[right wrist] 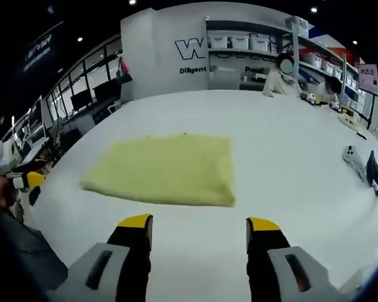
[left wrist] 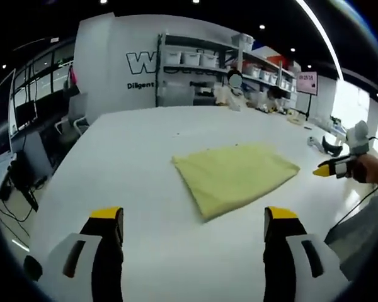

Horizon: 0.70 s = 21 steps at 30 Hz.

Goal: Fold the garment on the visible template until the final outline fits inside the template.

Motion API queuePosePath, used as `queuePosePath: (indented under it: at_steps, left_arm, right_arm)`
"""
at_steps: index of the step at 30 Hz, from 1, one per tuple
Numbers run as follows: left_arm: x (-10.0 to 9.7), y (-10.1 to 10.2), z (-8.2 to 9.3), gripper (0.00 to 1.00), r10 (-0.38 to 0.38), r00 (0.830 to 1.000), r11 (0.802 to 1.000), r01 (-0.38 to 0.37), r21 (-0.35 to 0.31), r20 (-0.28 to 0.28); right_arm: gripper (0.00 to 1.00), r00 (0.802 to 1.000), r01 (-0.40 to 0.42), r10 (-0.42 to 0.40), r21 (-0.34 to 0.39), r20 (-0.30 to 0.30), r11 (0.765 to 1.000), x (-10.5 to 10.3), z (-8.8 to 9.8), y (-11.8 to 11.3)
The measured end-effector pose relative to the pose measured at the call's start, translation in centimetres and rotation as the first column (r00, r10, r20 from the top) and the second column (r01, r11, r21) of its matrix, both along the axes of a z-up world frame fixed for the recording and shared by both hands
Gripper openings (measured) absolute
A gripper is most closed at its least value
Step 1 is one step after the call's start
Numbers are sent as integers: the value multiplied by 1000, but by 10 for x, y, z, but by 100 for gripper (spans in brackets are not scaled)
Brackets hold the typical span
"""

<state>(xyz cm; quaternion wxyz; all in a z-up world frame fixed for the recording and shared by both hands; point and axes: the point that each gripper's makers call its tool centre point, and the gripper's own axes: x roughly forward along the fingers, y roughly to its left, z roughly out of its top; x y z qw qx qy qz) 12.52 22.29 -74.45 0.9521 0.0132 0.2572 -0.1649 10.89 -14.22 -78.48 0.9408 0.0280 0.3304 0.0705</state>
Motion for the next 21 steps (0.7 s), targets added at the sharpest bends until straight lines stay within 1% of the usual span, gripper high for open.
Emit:
queuePosePath:
  at_steps: [2, 4, 5, 9, 11, 13, 16, 18, 21]
  left_arm:
    - [-2, 1, 2, 98, 8, 1000, 1000, -8, -1, 6]
    - [-3, 1, 3, 99, 12, 1000, 1000, -12, -4, 5]
    - [-3, 1, 3, 99, 14, 1000, 1000, -14, -4, 6]
    - [-6, 1, 5, 99, 22, 1000, 1000, -22, -10, 8]
    - [-9, 1, 6, 99, 26, 1000, 1000, -26, -12, 8]
    - [-11, 2, 10, 99, 38, 999, 999, -37, -29, 23]
    - [-14, 3, 10, 99, 41, 999, 999, -41, -33, 15]
    - [-18, 4, 11, 99, 44, 999, 999, -43, -30, 20]
    - [-21, 3, 10, 99, 42, 999, 998, -42, -36, 14]
  right_arm:
    - [74, 1000, 6, -6, -7, 1, 1000, -3, 1, 2]
    - [85, 1000, 16, -16, -9, 9, 1000, -6, 1, 3]
    - [89, 1000, 18, -18, 1, 7, 1000, -8, 1, 5]
    - [93, 1000, 15, -15, 7, -2, 1000, -16, 1, 11]
    - [99, 1000, 16, -16, 4, -3, 1000, -20, 2, 12]
    - [99, 1000, 22, -22, 7, 0, 1000, -24, 4, 13]
    - [99, 1000, 26, -26, -2, -2, 1000, -30, 4, 10]
    - [99, 1000, 27, -27, 9, -11, 1000, -33, 3, 10]
    - [99, 999, 38, -38, 20, -7, 999, -38, 7, 11]
